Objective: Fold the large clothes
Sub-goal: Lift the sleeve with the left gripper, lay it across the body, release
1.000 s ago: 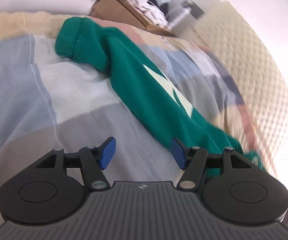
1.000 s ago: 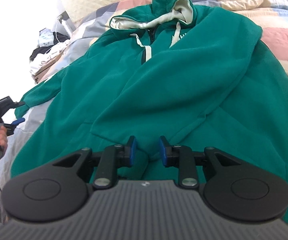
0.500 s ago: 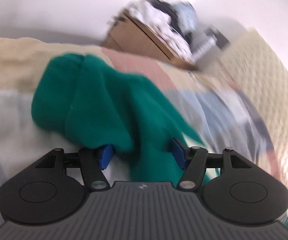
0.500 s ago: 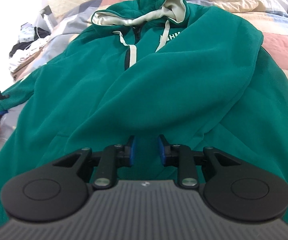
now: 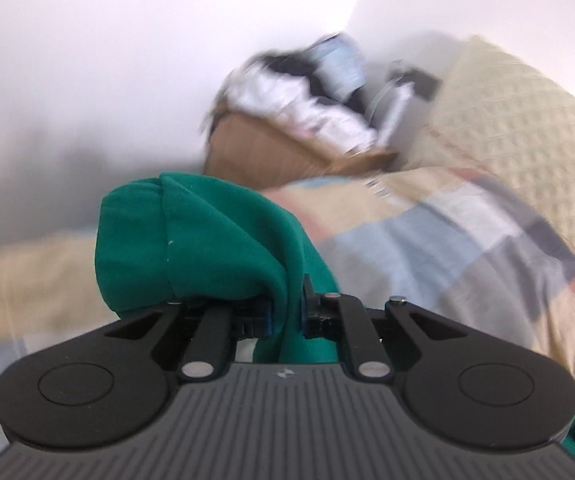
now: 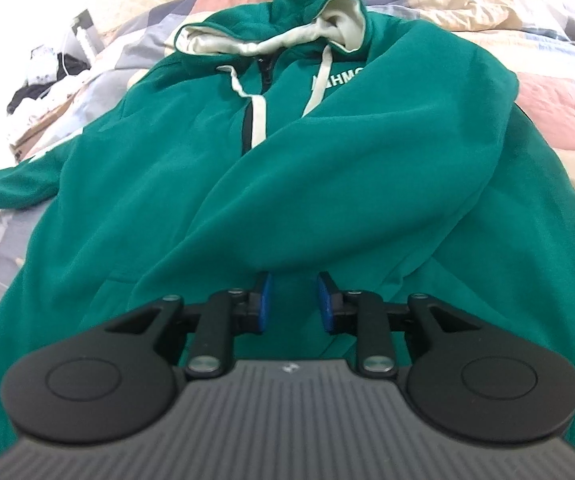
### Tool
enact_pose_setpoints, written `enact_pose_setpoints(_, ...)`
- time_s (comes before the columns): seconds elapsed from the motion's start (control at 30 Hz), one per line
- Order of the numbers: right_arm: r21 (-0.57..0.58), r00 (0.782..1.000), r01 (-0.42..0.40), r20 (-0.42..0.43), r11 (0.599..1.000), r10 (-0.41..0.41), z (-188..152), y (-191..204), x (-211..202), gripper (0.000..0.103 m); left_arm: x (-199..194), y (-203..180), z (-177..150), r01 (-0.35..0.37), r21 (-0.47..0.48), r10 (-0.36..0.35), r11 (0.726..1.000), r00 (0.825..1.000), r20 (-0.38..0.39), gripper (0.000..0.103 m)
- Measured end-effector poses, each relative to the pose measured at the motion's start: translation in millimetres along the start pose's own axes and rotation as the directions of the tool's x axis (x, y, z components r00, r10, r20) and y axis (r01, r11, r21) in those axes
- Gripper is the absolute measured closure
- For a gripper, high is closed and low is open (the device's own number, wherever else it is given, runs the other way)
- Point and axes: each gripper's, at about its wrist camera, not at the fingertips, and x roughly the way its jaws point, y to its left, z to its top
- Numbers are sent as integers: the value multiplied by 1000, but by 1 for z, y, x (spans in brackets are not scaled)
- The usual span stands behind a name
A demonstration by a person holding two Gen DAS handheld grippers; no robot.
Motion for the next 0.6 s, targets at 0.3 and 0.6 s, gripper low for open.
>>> enact_pose_setpoints(0.3, 12, 996, -55, 74, 998, 54, -2, -13, -36, 74, -152, -126, 35, 208, 394, -280, 896, 951, 134, 90)
enact_pose_setpoints(0.6, 122, 980, -111, 180, 986, 88, -3, -55, -81, 74, -302, -244, -54, 322, 748, -531, 581, 846, 48, 90)
